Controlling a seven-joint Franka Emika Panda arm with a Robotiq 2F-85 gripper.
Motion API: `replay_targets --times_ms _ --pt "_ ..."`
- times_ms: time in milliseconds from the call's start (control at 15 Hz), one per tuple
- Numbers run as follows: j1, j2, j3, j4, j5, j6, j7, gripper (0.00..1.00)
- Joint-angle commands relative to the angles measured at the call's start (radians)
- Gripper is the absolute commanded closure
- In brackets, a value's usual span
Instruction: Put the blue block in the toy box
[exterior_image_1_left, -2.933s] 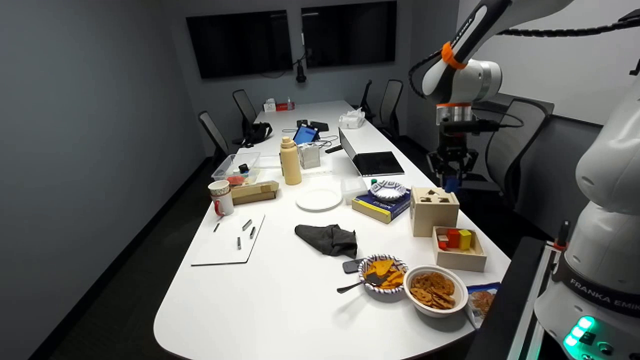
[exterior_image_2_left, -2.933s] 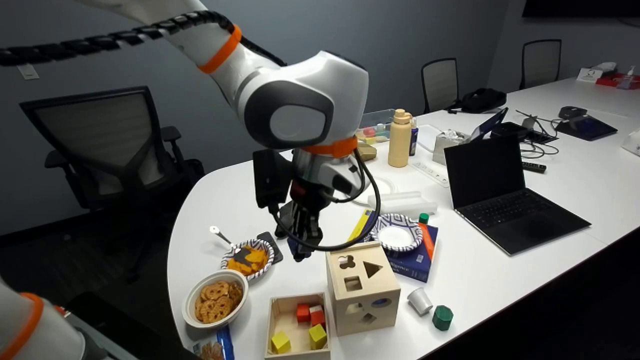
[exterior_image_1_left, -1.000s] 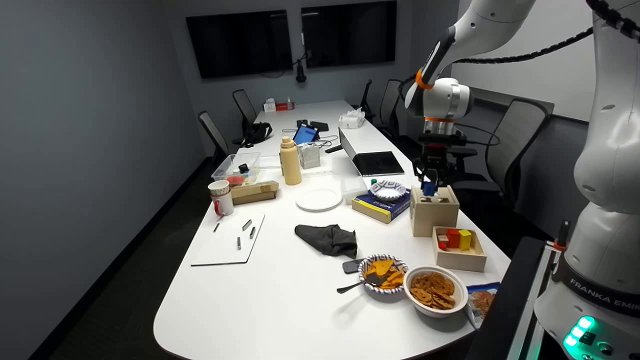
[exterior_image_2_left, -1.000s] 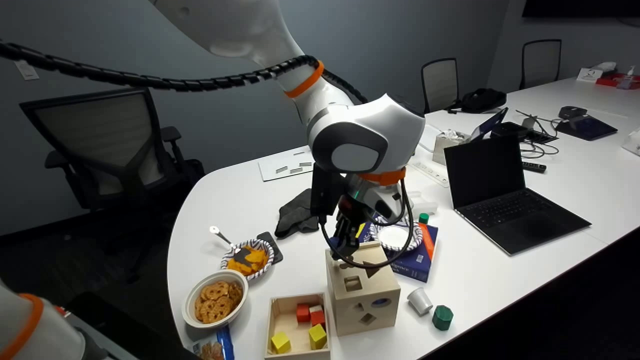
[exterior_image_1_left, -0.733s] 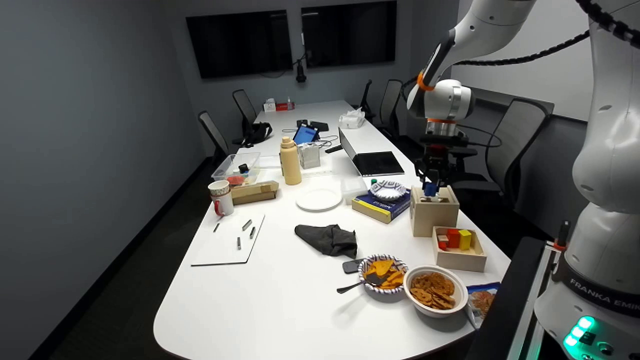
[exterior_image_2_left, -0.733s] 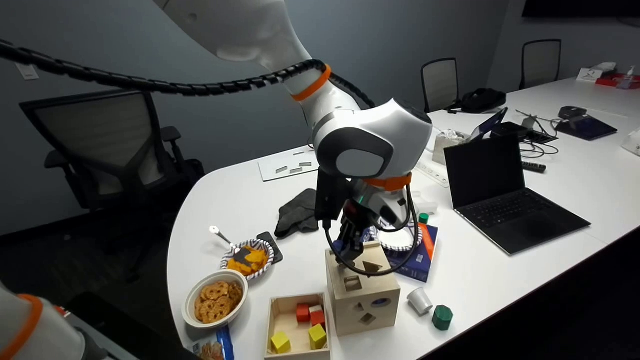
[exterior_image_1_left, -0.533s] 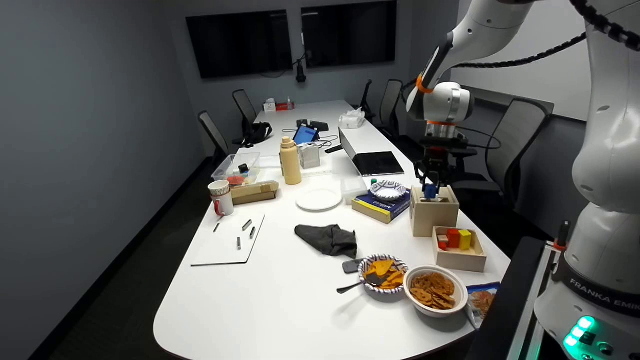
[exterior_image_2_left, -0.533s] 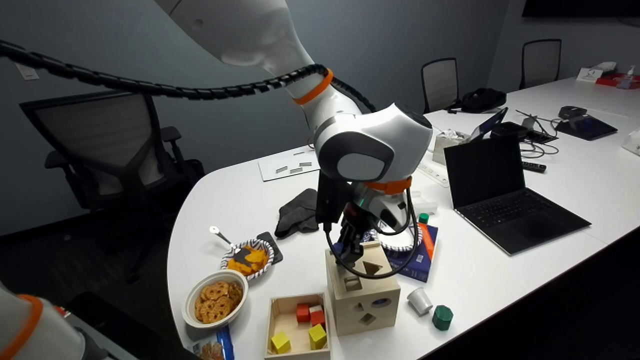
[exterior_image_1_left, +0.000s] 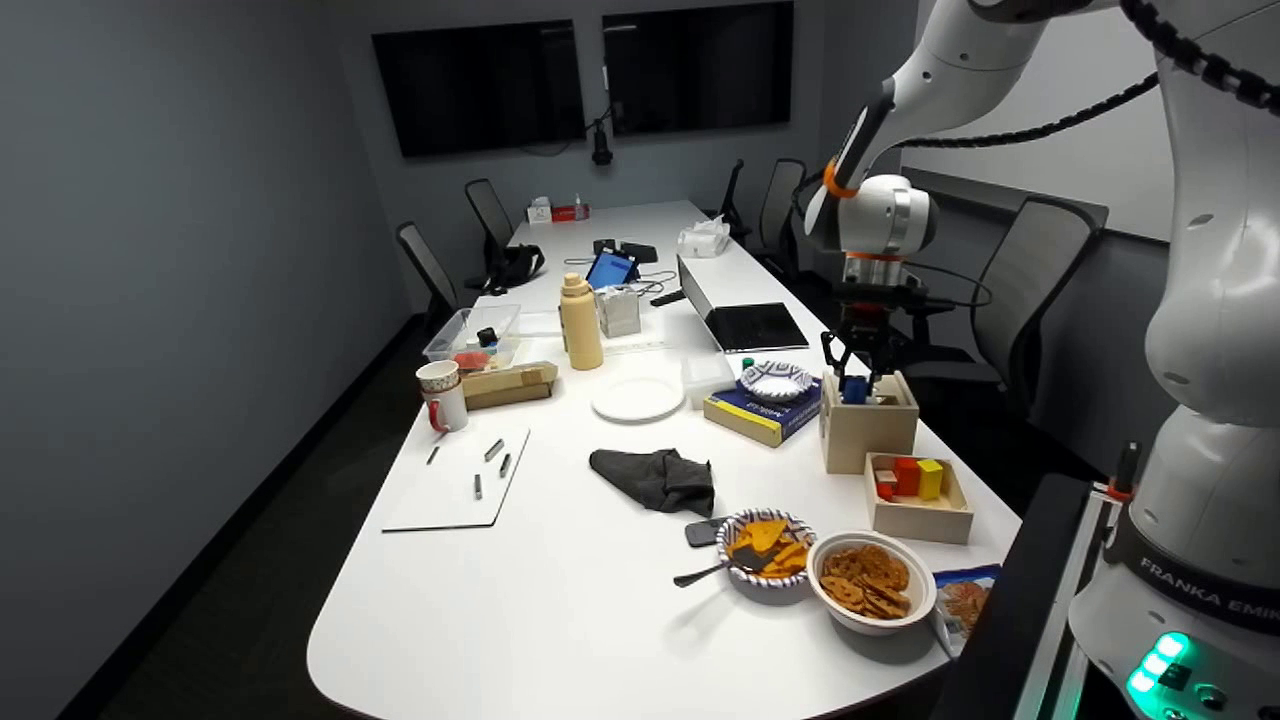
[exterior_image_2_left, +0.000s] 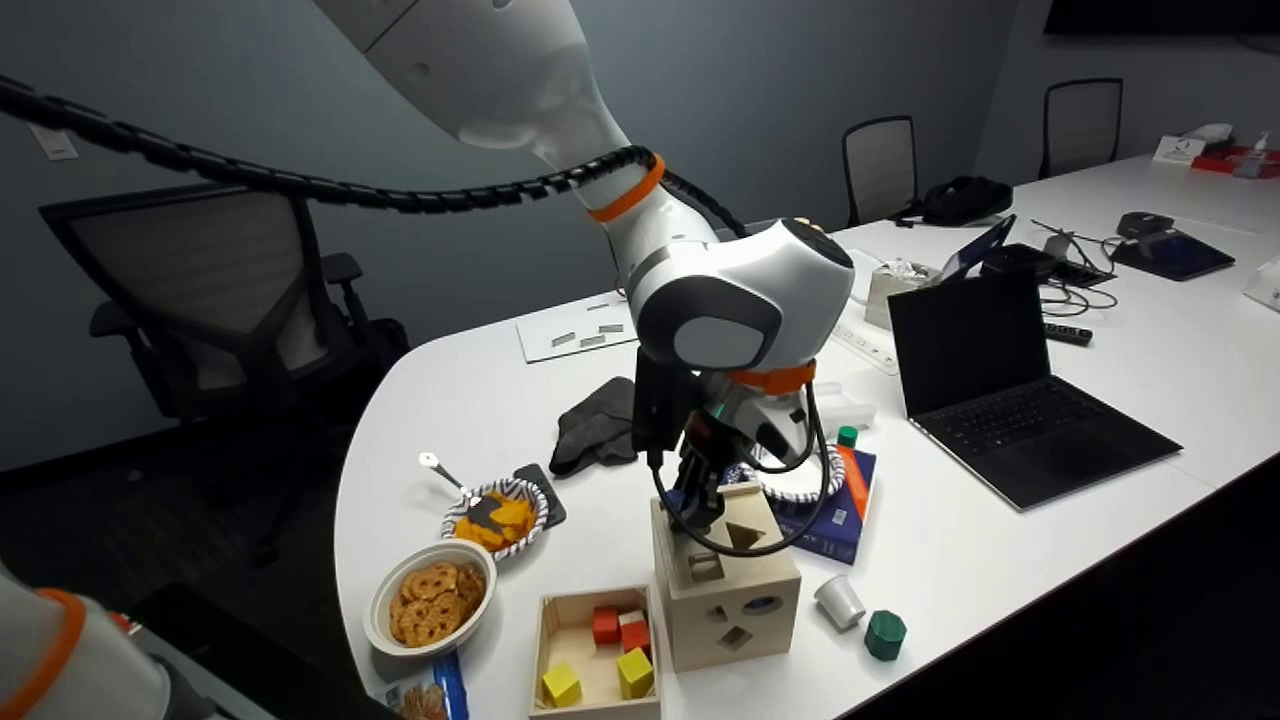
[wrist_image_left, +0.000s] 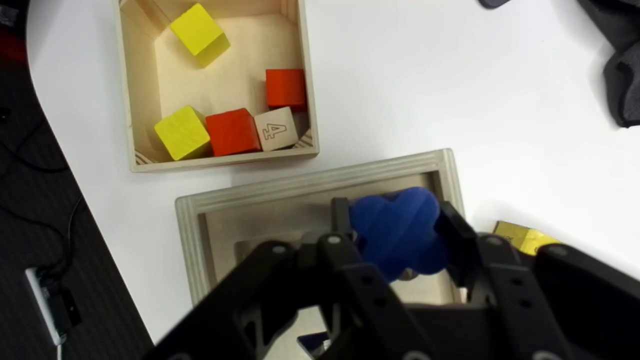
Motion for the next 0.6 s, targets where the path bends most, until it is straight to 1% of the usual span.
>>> replay_targets --times_ms 0,533 --pt "0.005 0.026 0.006 0.026 0.002 0.016 0.007 0.81" --pt "0.004 0.045 -0.002 0.044 -0.016 0.020 0.016 0.81"
